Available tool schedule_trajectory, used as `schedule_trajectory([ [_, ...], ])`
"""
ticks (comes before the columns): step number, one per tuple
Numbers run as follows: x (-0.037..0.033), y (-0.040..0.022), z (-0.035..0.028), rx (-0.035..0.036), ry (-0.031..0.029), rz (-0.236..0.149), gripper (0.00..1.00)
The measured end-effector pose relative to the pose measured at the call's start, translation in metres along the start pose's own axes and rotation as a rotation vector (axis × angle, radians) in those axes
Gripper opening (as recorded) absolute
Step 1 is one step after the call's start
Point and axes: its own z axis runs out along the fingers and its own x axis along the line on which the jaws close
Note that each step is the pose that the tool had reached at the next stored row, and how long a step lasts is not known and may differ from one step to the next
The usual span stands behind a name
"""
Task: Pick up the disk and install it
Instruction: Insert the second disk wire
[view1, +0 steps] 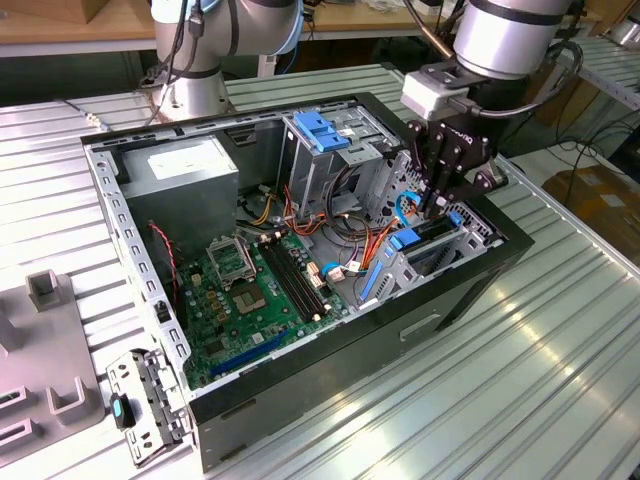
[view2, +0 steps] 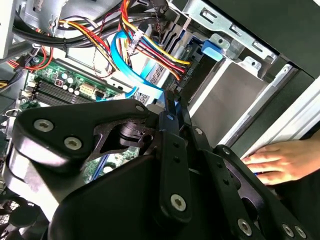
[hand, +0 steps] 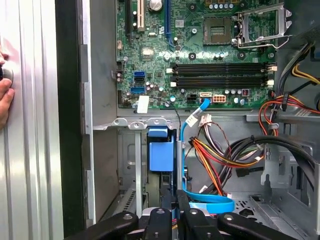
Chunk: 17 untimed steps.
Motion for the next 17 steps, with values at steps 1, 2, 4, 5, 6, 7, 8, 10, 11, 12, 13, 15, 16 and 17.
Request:
schedule_trajectory([
  [1,0.0005,0.0000,0.0005,0.0000,-0.0017,0.000,0.16],
  [2,0.0009,0.0001,0.0011,0.0000,-0.0025,0.000,0.16],
  [4,0.0015,0.0001,0.0023,-0.0001,-0.0029,0.000,0.16],
  [5,0.0016,0.0001,0.0025,0.0000,-0.0028,0.000,0.16],
  [6,0.0018,0.0000,0.0028,-0.0001,-0.0030,0.000,0.16],
  [7,0.0025,-0.0002,0.0032,-0.0001,-0.0035,0.000,0.16],
  [8,0.0029,-0.0002,0.0036,-0.0001,-0.0037,0.001,0.16],
  [10,0.0034,-0.0005,0.0043,-0.0001,-0.0042,0.001,0.16],
  [11,0.0035,-0.0007,0.0045,-0.0002,-0.0042,0.001,0.16],
  [12,0.0036,-0.0010,0.0050,-0.0002,-0.0044,0.002,0.16],
  [13,0.0036,-0.0010,0.0056,-0.0003,-0.0049,0.002,0.16],
  [15,0.0036,-0.0011,0.0064,-0.0003,-0.0053,0.003,0.16],
  [16,0.0035,-0.0011,0.0068,-0.0003,-0.0057,0.003,0.16],
  [17,0.0035,-0.0013,0.0073,-0.0003,-0.0061,0.003,0.16],
])
